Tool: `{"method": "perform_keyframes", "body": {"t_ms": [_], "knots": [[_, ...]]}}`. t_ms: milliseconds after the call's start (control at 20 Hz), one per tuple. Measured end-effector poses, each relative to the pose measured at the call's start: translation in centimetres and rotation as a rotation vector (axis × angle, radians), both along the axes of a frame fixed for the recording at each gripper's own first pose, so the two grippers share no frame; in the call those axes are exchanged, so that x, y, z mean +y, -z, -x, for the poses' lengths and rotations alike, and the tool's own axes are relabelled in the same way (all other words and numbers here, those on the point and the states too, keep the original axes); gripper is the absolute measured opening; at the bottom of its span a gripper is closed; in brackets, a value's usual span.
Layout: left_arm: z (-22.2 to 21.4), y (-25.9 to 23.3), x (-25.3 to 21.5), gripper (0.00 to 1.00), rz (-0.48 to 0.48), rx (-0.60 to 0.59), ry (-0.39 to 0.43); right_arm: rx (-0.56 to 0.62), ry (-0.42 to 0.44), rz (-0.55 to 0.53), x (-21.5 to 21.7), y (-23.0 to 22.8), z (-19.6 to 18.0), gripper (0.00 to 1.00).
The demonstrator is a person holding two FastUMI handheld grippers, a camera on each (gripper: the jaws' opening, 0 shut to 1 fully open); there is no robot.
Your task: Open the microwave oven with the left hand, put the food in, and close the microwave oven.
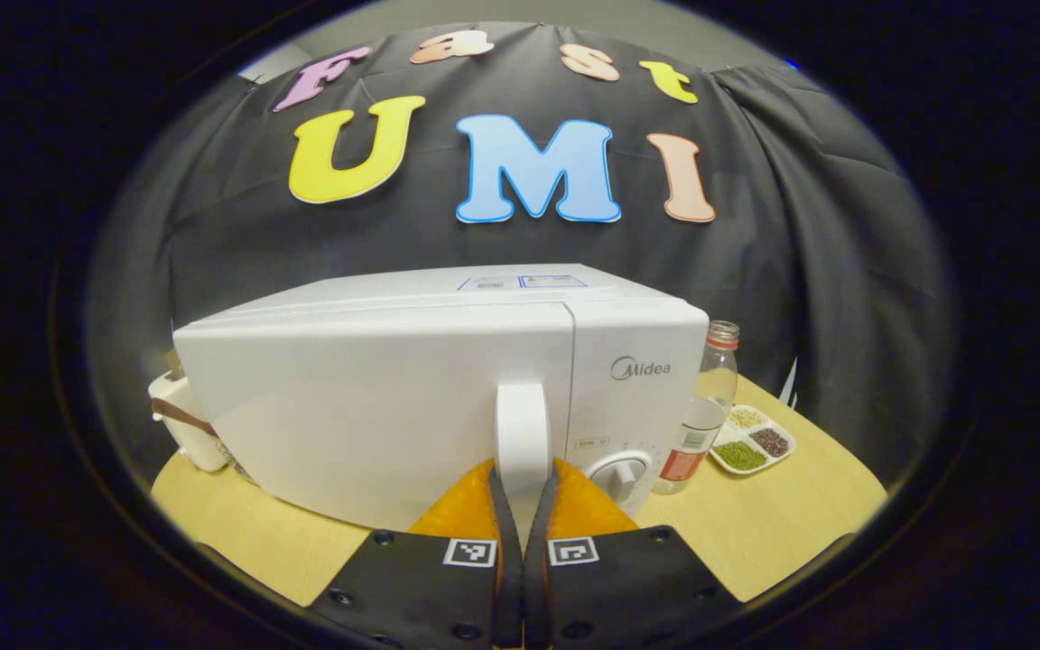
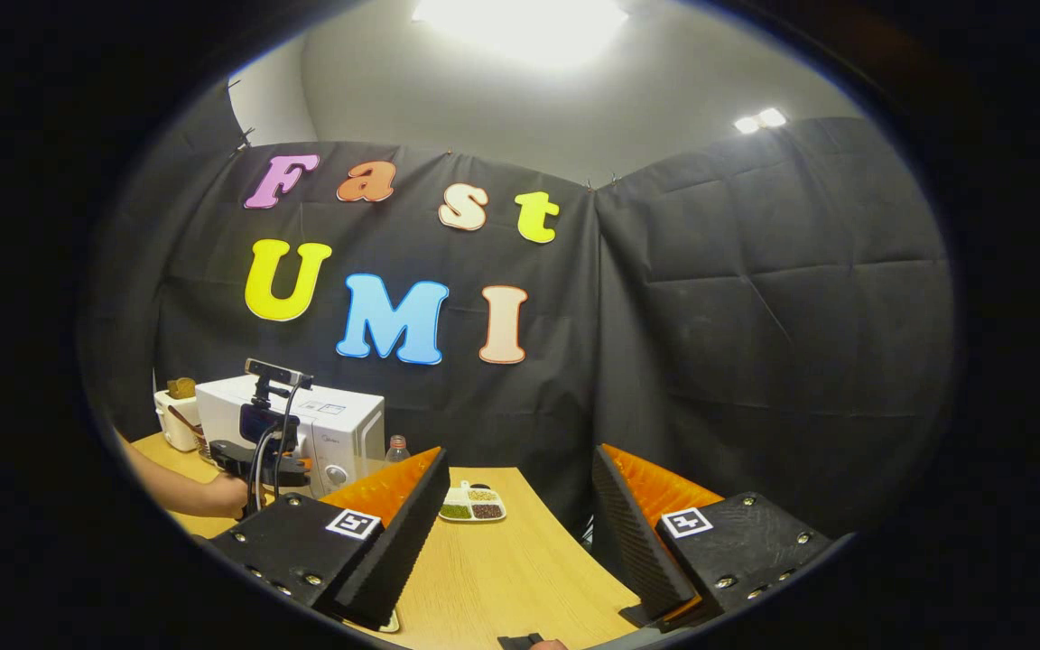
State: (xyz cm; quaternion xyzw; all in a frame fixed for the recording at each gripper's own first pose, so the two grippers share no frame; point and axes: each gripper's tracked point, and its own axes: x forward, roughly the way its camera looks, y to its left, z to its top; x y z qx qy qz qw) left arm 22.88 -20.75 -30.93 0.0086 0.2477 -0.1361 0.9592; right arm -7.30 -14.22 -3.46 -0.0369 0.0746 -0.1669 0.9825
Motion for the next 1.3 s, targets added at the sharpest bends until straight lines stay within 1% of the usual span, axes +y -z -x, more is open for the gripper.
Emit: {"method": "perform_keyframes", "body": {"t_ms": [50,100,150,200,250,450,600,700,750,850,1000,1300], "knots": [[0.2,0.0,0.1,0.06,0.004,0.006,-0.002,0.003,-0.009,-0.003,0.2,0.1,-0.5,0.97],[1.4,0.6,0.6,0.07,0.013,0.042,-0.022,0.008,-0.017,-0.003,0.3,0.4,-0.9,0.97],[2.5,0.2,1.1,0.08,0.023,0.015,-0.022,0.006,-0.023,-0.004,0.4,0.4,-1.2,0.97],[3.5,-1.2,1.4,0.07,0.021,-0.036,-0.013,0.000,-0.026,-0.012,0.5,0.4,-1.5,0.97],[4.4,-1.3,2.0,0.06,0.007,-0.038,0.001,-0.004,-0.042,-0.027,0.9,0.5,-1.9,0.98],[7.4,-1.5,3.8,0.06,0.021,-0.015,0.036,0.004,-0.116,-0.077,3.2,1.9,-4.1,0.97],[9.2,-1.8,5.2,0.07,0.032,-0.015,0.046,0.004,-0.180,-0.102,5.5,2.2,-5.2,0.98],[10.7,-2.1,6.3,0.13,0.024,-0.022,0.057,-0.002,-0.222,-0.102,6.9,2.0,-5.5,0.98],[11.3,-2.3,7.1,0.18,0.015,-0.028,0.064,-0.007,-0.244,-0.103,7.8,1.8,-5.7,0.98],[13.0,-2.5,8.6,0.22,0.006,-0.034,0.067,-0.015,-0.293,-0.104,9.8,1.7,-6.2,0.98],[15.1,-2.7,11.2,0.24,-0.009,-0.038,0.040,-0.001,-0.369,-0.109,13.0,2.2,-6.9,0.97],[18.4,-3.3,16.7,0.25,-0.021,-0.034,-0.054,0.006,-0.497,-0.128,18.9,2.4,-7.4,0.98]]}}
